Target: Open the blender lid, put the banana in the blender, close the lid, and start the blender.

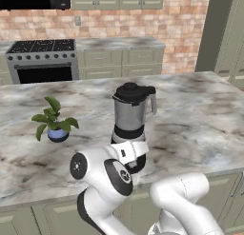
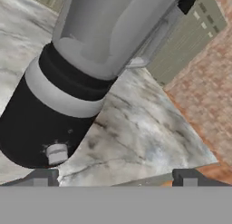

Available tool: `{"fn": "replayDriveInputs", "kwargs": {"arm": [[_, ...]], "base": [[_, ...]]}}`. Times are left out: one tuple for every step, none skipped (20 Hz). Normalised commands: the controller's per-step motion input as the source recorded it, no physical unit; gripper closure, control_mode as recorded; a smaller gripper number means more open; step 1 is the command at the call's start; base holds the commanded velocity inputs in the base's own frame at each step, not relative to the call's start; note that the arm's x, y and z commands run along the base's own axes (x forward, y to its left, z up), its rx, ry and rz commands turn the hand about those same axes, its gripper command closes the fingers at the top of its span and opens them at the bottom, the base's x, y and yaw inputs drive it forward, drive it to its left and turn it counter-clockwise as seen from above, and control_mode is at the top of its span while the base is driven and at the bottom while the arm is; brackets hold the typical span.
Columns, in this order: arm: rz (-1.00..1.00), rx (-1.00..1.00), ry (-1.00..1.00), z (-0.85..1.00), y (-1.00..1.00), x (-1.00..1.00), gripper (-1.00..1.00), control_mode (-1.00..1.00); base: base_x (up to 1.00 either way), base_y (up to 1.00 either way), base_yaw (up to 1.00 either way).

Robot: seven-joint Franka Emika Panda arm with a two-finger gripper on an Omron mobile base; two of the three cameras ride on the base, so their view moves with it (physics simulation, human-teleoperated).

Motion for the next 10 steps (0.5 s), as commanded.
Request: {"fn": "replayDriveInputs", "kwargs": {"arm": [[-0.59,0.06,-0.21,-0.47,-0.18,-0.03,-1.0,-1.0],[-0.6,0.09,-0.17,-0.51,-0.39,-0.16,-1.0,-1.0],[-0.6,0.13,-0.17,-0.46,-0.45,-0.19,-1.0,-1.0],[-0.61,0.13,-0.2,-0.41,-0.23,-0.33,-1.0,-1.0],[-0.6,0.1,-0.21,-0.35,-0.13,-0.23,-1.0,-1.0],[-0.56,0.12,-0.24,-0.3,-0.26,-0.25,-1.0,-1.0],[-0.51,0.1,-0.37,-0.15,-0.34,-0.21,-1.0,-1.0],[-0.46,0.05,-0.43,0.0,-0.21,-0.24,-1.0,-1.0],[-0.45,0.03,-0.47,0.0,-0.13,-0.19,-1.0,-1.0],[-0.41,0.05,-0.55,0.0,-0.22,-0.31,-1.0,-1.0]], "base": [[0.0,0.0,0.0],[0.0,0.0,0.0],[0.0,0.0,0.0],[0.0,0.0,0.0],[0.0,0.0,0.0],[0.0,0.0,0.0],[0.0,0.0,0.0],[0.0,0.0,0.0],[0.0,0.0,0.0],[0.0,0.0,0.0]]}}
